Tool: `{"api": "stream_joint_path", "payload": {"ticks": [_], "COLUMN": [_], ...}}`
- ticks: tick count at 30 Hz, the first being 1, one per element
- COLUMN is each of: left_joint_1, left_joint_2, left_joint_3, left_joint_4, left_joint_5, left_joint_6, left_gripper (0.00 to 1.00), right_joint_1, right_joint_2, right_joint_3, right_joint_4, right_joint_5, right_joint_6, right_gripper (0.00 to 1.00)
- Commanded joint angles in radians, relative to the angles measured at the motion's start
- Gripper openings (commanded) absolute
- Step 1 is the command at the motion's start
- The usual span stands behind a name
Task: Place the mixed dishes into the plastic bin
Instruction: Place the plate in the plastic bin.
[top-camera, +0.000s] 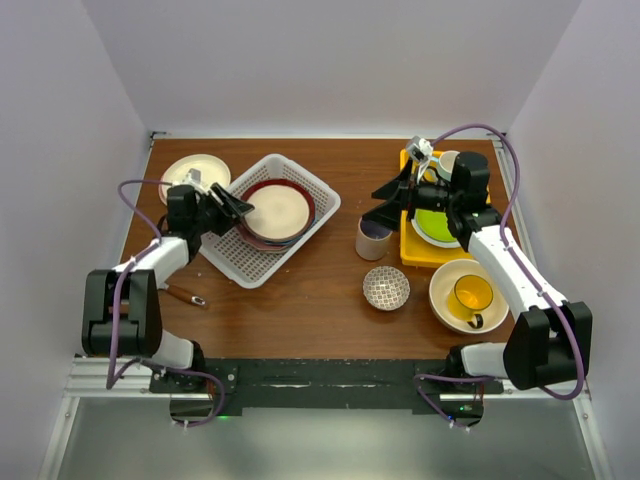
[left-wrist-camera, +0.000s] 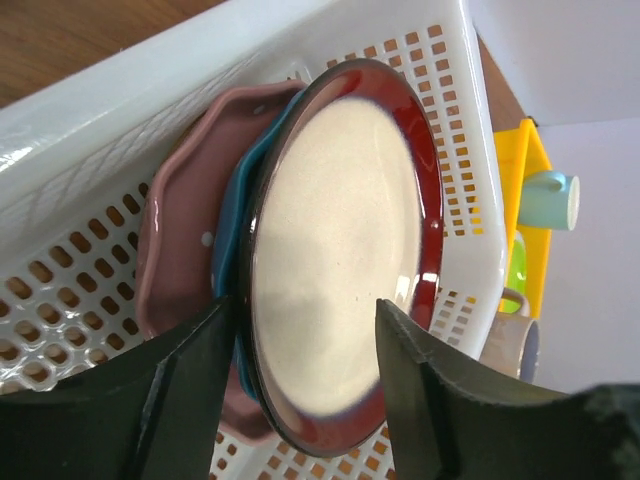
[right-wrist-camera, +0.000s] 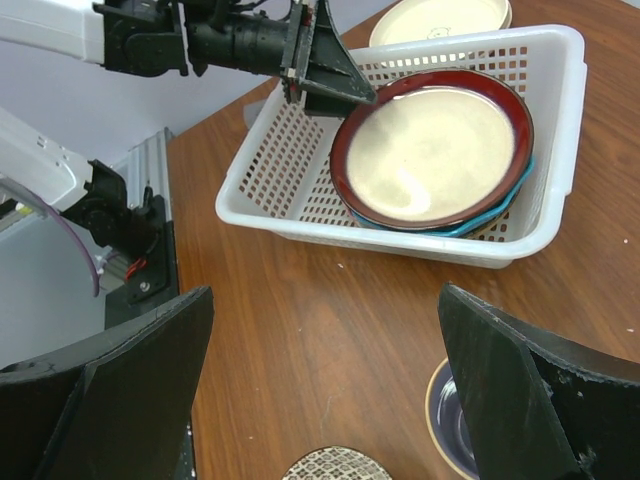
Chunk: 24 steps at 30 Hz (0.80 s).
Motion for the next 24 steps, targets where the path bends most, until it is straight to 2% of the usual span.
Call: {"api": "stream_joint_path", "payload": {"ticks": [1, 6, 7, 20, 24], "left_joint_1": [0.001, 0.001, 0.001, 0.003, 0.001], "left_joint_2": [-0.094, -0.146, -0.152, -0.272, -0.309], "left_joint_3": [0.078, 0.1, 0.107, 0.141, 0.154], "left_joint_4": [-0.038, -0.116, -0.125, -0.193, -0.218], "left_joint_5": [-0.094, -0.159, -0.177, -0.22, -0.248], "left_joint_6": [0.13, 0.199, 0.217, 0.294, 0.328], "left_gripper": [0.68, 0.75, 0.8, 0.86, 0.91], "right_joint_1": [-0.006, -0.008, -0.009, -0.014, -0.017], "right_joint_2": [-0.036, -0.036, -0.036, -0.039, -0.039], "right_joint_3": [-0.003, -0.003, -0.003, -0.003, -0.003], "right_joint_4": [0.041, 0.043, 0.043, 0.043, 0.043], "right_joint_5": [-0.026, -0.027, -0.027, -0.032, -0.032], "right_joint_6": [0.004, 0.002, 0.005, 0.005, 0.005], "right_gripper": [0.98, 0.98, 0.98, 0.98, 0.98]}}
